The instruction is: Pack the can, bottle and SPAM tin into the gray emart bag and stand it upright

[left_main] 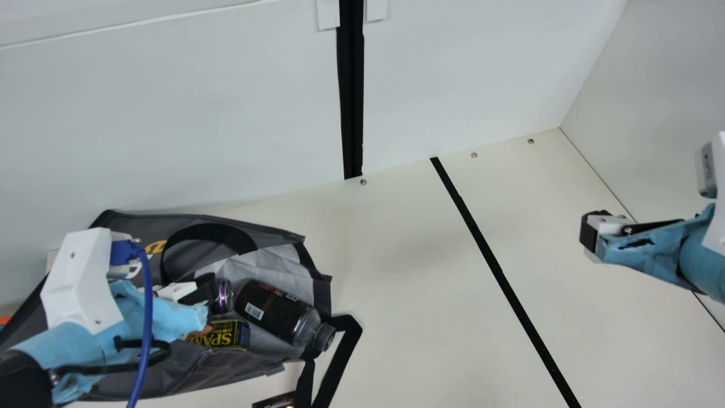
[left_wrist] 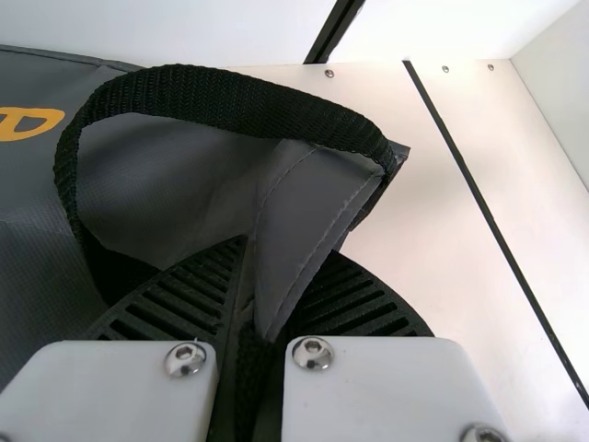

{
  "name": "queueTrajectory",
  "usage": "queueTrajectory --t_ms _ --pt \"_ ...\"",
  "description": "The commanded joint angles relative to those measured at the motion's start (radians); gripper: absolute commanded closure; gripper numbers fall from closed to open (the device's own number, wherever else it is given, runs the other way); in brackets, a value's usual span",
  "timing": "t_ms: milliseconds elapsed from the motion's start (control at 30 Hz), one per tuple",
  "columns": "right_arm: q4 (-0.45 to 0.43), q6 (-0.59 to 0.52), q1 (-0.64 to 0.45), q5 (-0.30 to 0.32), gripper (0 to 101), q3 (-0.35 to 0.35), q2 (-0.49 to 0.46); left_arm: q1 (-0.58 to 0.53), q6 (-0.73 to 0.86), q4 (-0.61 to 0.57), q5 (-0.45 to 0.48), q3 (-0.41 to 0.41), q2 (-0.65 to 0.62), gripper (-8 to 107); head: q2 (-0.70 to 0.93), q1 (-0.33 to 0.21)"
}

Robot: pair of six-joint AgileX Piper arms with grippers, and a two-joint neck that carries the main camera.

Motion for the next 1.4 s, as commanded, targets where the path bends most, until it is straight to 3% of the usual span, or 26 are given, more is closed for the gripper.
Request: queueTrajectory --t_ms 0,700,1367 --pt "0.011 -0.008 -0.008 0.005 6 -0.003 -0.004 0.000 0.000 0.000 0.000 0.000 0.000 107 -0.001 -0.023" --pt "0.112 -0.081 -0.107 0.012 6 0.022 -0.032 0.000 0.000 0.000 0.000 0.000 0.000 107 -0.001 -0.023" --pt "0.114 -0.085 -0.103 0.012 6 -0.002 0.003 0.000 0.000 0.000 0.000 0.000 0.000 107 -0.001 -0.023"
